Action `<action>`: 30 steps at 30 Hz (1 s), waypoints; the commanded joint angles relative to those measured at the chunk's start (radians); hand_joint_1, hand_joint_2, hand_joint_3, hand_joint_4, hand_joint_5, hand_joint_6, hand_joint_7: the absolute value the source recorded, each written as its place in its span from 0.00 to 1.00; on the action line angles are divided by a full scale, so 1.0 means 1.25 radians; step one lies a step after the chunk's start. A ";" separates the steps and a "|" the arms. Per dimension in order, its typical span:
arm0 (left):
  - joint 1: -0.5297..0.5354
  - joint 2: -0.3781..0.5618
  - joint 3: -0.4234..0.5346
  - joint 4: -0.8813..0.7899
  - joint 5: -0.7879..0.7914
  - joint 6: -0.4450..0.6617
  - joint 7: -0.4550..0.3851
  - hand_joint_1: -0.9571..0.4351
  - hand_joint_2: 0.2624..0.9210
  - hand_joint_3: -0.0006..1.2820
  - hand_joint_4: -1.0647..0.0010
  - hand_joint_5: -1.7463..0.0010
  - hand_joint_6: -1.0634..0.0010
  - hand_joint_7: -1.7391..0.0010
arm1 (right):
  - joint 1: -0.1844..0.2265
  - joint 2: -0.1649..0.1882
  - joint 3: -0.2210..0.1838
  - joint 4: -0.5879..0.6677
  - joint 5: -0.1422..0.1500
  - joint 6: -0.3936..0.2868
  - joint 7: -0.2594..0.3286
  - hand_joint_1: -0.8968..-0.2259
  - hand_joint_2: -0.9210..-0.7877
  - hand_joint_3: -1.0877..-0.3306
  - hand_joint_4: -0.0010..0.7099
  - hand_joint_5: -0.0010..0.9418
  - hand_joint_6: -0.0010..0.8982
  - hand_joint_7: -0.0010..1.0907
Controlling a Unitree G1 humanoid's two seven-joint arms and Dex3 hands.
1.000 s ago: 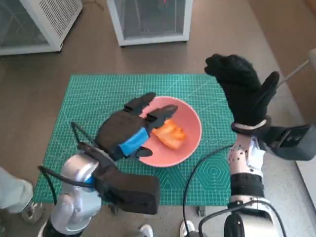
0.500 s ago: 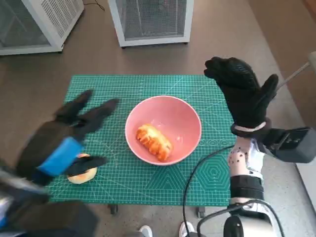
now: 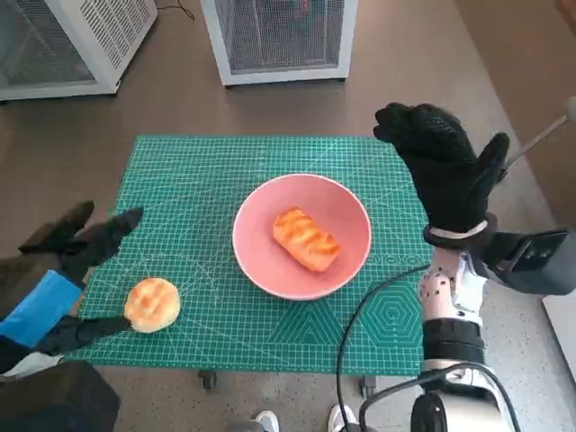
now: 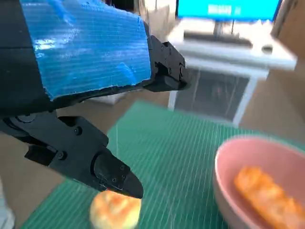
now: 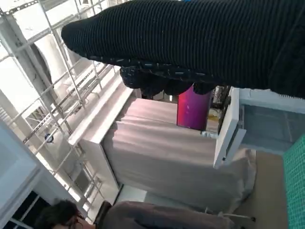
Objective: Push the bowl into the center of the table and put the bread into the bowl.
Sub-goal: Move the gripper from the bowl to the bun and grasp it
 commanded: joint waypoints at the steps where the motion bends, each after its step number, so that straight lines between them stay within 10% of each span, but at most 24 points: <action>1: 0.031 0.007 -0.024 -0.011 0.006 0.027 -0.039 0.58 0.67 0.00 0.92 1.00 0.76 1.00 | 0.005 -0.006 -0.001 0.014 -0.001 0.017 0.003 0.68 0.00 0.87 0.75 0.00 0.79 0.01; 30: 0.095 -0.058 -0.302 0.205 0.335 0.008 0.098 0.61 0.69 0.00 0.92 1.00 0.81 1.00 | -0.008 -0.018 -0.020 0.034 0.006 0.004 0.026 0.71 0.00 0.84 0.76 0.01 0.79 0.01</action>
